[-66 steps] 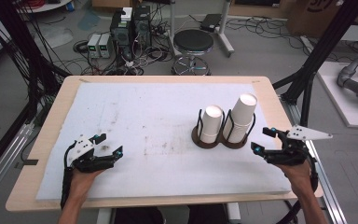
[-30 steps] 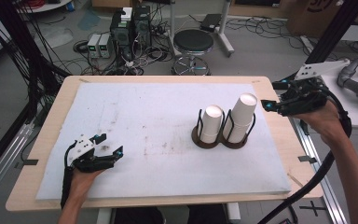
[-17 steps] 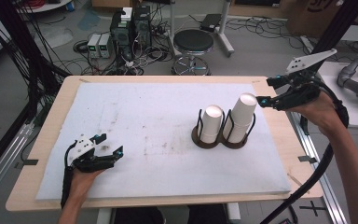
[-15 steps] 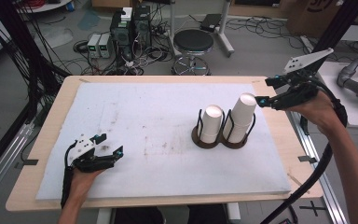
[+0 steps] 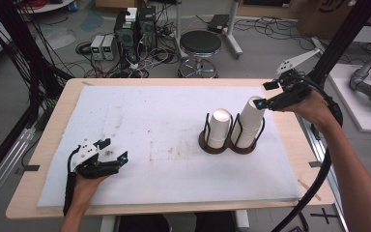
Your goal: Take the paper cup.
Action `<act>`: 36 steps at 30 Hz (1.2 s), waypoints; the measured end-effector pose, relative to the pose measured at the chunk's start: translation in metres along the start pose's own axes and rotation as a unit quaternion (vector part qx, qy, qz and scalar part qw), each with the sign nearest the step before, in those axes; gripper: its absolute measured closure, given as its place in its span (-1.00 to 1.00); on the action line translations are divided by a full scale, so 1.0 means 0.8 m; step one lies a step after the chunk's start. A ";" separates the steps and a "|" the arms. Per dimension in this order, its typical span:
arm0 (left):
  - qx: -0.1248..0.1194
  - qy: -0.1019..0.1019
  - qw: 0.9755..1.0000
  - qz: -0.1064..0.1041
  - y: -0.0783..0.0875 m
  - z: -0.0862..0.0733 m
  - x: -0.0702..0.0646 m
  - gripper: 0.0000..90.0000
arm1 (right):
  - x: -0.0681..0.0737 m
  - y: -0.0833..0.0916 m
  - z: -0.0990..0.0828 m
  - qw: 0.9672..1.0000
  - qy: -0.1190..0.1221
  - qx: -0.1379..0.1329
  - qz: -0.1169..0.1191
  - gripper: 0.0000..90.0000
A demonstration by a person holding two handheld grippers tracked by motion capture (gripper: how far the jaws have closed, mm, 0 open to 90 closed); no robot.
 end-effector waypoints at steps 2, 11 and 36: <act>0.000 0.001 1.000 0.000 0.000 0.000 0.000 -0.66 | -0.002 -0.004 -0.001 1.000 -0.001 0.006 0.003 -0.58; 0.001 -0.001 1.000 0.000 -0.001 0.000 0.000 -0.66 | -0.006 -0.019 -0.007 0.999 -0.004 0.034 0.007 -0.58; 0.001 -0.002 1.000 -0.001 0.000 0.000 0.000 -0.66 | -0.009 -0.041 -0.035 0.997 -0.026 0.072 0.012 -0.58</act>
Point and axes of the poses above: each handheld gripper's, and its own axes: y roughly backward along the jaws, z roughly out of its top, x roughly to its left, the point moved 7 cm from there along -y, roughly forward along the jaws, and after that the axes turned 9 degrees about -x, right-handed, at the moved point
